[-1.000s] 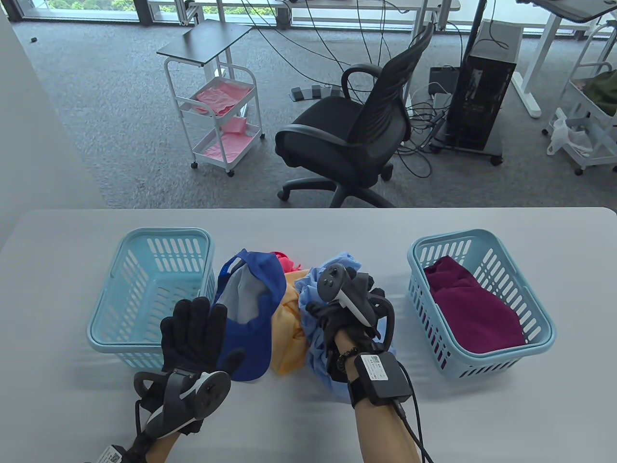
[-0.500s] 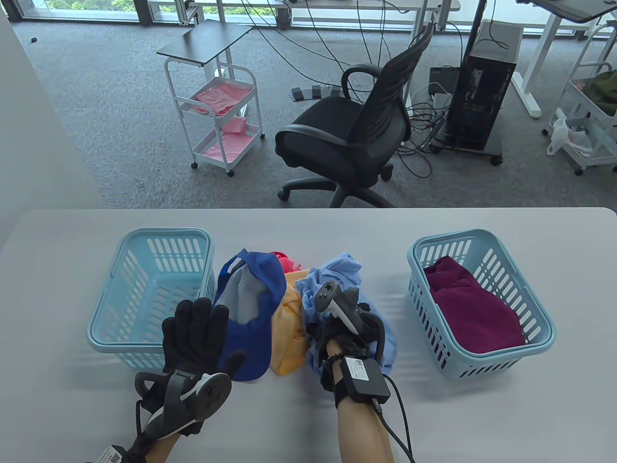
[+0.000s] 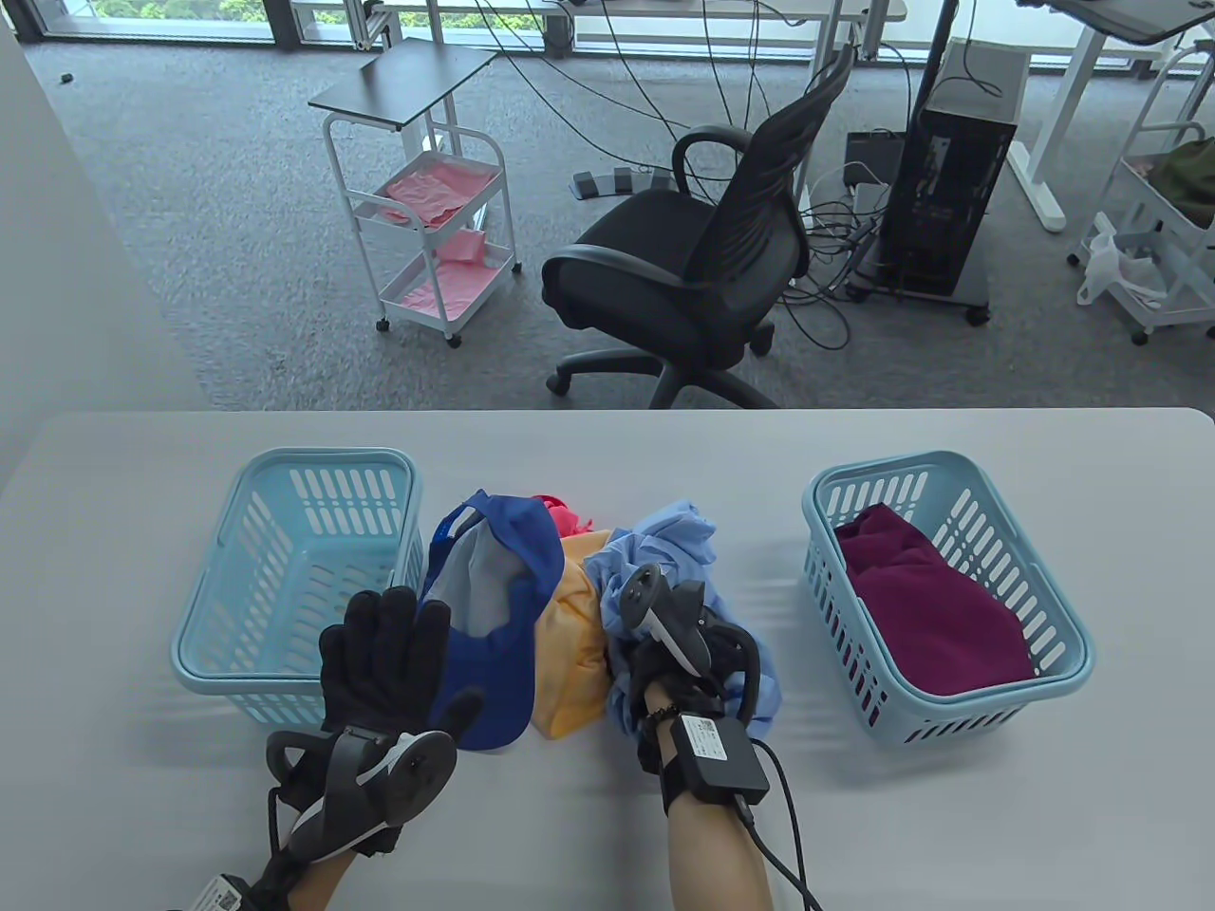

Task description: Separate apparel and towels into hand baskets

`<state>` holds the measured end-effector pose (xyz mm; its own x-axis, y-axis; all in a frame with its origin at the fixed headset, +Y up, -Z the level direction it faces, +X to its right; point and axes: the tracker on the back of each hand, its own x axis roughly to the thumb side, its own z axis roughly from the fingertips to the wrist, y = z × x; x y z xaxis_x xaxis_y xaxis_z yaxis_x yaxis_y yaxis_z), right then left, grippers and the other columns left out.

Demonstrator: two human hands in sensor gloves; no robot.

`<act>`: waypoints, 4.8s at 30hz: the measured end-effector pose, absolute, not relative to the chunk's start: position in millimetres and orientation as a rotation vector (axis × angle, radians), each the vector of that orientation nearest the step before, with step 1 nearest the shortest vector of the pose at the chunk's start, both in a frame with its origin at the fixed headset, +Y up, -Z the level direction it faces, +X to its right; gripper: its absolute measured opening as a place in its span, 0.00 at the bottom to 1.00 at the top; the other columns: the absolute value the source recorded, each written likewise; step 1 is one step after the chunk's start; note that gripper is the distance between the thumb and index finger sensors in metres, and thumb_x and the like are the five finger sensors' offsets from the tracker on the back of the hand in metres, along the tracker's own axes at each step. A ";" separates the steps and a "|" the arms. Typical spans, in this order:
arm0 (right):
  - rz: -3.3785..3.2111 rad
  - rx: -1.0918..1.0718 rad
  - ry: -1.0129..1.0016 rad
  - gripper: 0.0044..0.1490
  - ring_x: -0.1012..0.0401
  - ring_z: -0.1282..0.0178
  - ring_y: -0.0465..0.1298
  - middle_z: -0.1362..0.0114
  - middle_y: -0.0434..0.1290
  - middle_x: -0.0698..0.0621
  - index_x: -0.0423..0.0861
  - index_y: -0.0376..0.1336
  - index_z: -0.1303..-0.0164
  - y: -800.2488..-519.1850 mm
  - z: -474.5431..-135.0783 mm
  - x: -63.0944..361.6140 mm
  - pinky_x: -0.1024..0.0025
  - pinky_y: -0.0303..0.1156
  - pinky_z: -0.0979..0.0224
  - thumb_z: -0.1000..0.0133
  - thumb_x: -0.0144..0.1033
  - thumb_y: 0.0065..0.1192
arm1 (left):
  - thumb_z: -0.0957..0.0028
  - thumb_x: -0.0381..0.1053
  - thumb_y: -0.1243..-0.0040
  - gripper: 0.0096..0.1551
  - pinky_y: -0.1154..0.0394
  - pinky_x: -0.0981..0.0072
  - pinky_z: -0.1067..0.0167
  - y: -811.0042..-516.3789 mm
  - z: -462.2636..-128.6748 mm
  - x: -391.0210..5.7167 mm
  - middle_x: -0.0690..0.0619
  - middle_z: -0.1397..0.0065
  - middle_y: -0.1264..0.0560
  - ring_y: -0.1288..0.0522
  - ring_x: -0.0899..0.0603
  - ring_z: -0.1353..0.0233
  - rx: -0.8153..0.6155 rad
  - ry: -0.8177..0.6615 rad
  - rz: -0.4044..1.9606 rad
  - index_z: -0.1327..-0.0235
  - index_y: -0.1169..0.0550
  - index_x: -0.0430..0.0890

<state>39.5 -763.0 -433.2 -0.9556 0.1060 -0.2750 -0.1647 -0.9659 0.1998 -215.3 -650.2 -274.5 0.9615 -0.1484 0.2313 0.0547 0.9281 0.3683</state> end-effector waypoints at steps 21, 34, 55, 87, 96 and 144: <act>2.699 -0.384 0.015 0.43 0.41 0.44 0.83 0.38 0.77 0.35 0.40 0.61 0.27 -719.7 -419.5 85.2 0.40 0.82 0.41 0.51 0.37 0.79 | 0.43 0.72 0.57 0.51 0.44 0.27 0.24 -649.2 -275.0 -215.4 0.33 0.12 0.50 0.47 0.22 0.15 0.367 -0.263 -0.105 0.14 0.49 0.44; 2.605 -0.274 -0.290 0.42 0.40 0.44 0.83 0.37 0.77 0.34 0.42 0.61 0.27 -609.9 -379.5 116.8 0.41 0.83 0.42 0.50 0.35 0.78 | 0.43 0.72 0.57 0.51 0.44 0.27 0.24 -650.6 -272.7 -211.5 0.33 0.12 0.49 0.47 0.22 0.15 0.361 -0.281 -0.112 0.14 0.49 0.44; 2.596 -0.348 -0.674 0.41 0.38 0.42 0.82 0.35 0.75 0.33 0.42 0.60 0.25 -484.3 -325.6 207.1 0.40 0.82 0.40 0.48 0.32 0.76 | 0.43 0.72 0.57 0.52 0.44 0.27 0.24 -652.2 -271.4 -208.4 0.33 0.12 0.49 0.47 0.22 0.15 0.344 -0.286 -0.108 0.14 0.49 0.44; 2.901 -0.704 -0.143 0.36 0.35 0.40 0.80 0.32 0.73 0.30 0.46 0.63 0.28 -591.3 -412.8 277.1 0.39 0.81 0.39 0.48 0.27 0.74 | 0.43 0.72 0.57 0.51 0.44 0.27 0.24 -649.2 -270.5 -210.7 0.33 0.12 0.50 0.47 0.21 0.15 0.385 -0.268 -0.123 0.14 0.49 0.44; 2.951 -0.762 0.102 0.36 0.35 0.39 0.81 0.32 0.73 0.29 0.45 0.63 0.27 -623.6 -438.2 281.5 0.39 0.82 0.39 0.47 0.27 0.74 | 0.43 0.72 0.57 0.51 0.44 0.27 0.24 -649.7 -270.0 -209.9 0.33 0.12 0.50 0.47 0.21 0.15 0.380 -0.270 -0.130 0.14 0.49 0.44; 2.929 -0.708 0.604 0.47 0.29 0.29 0.69 0.22 0.61 0.27 0.39 0.56 0.20 -643.3 -470.5 286.3 0.31 0.68 0.30 0.46 0.42 0.74 | 0.43 0.72 0.57 0.52 0.44 0.27 0.24 -646.2 -272.2 -212.9 0.33 0.12 0.49 0.47 0.22 0.15 0.381 -0.238 -0.133 0.14 0.49 0.44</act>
